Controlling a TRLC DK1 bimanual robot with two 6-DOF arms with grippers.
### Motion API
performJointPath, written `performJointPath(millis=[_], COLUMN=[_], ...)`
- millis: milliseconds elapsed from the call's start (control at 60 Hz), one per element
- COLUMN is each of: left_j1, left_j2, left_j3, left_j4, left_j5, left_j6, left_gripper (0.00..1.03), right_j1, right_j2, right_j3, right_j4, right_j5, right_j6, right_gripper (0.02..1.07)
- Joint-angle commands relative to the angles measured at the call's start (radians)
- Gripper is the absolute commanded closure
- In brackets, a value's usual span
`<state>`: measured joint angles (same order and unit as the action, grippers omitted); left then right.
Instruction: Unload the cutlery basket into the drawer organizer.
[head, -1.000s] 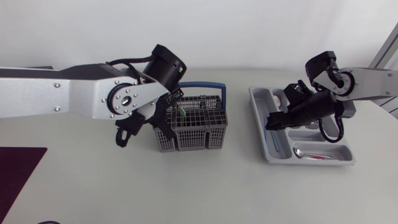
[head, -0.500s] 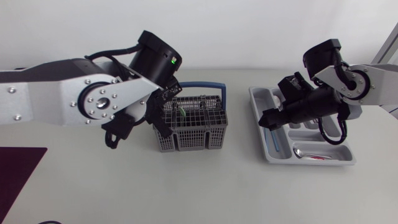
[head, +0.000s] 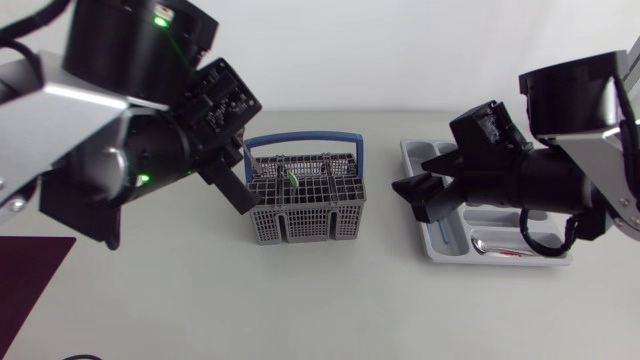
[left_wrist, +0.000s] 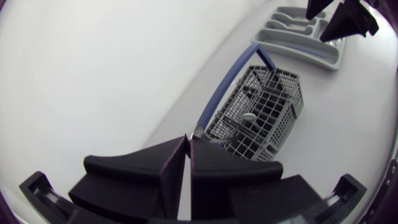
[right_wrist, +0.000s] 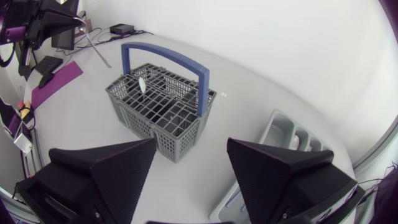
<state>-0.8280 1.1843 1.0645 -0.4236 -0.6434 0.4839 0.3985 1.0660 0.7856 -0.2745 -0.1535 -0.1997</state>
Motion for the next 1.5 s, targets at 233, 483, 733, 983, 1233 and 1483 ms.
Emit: performJointPath(millis=[233,483,733,983,1233,1483], left_j1=[0.118,0.277,0.313,0.302,0.285,0.285], left_j2=[-0.048,0.075,0.212,0.299,0.34,0.344], left_j3=[0.074,0.1,0.147,0.193,0.226,0.229], left_j4=[-0.072,-0.055,-0.04,-0.037,-0.046,-0.063], left_j5=[0.47,0.863,1.054,1.127,1.148,1.165], left_j6=[-0.191,-0.343,-0.429,-0.479,-0.489,-0.485], left_gripper=[0.87,0.87,0.87,0.87,0.87,0.87], right_j1=[0.119,0.234,0.398,0.447,0.458,0.442], right_j2=[-0.172,-0.205,-0.164,-0.063,0.052,0.121], right_j3=[-0.111,-0.169,-0.217,-0.223,-0.184,-0.126], right_j4=[0.066,0.146,0.268,0.371,0.454,0.469], right_j5=[0.011,0.098,0.261,0.328,0.391,0.396], right_j6=[-0.064,-0.099,-0.161,-0.214,-0.253,-0.26], right_gripper=[0.2,0.2,0.2,0.29,0.48,0.62])
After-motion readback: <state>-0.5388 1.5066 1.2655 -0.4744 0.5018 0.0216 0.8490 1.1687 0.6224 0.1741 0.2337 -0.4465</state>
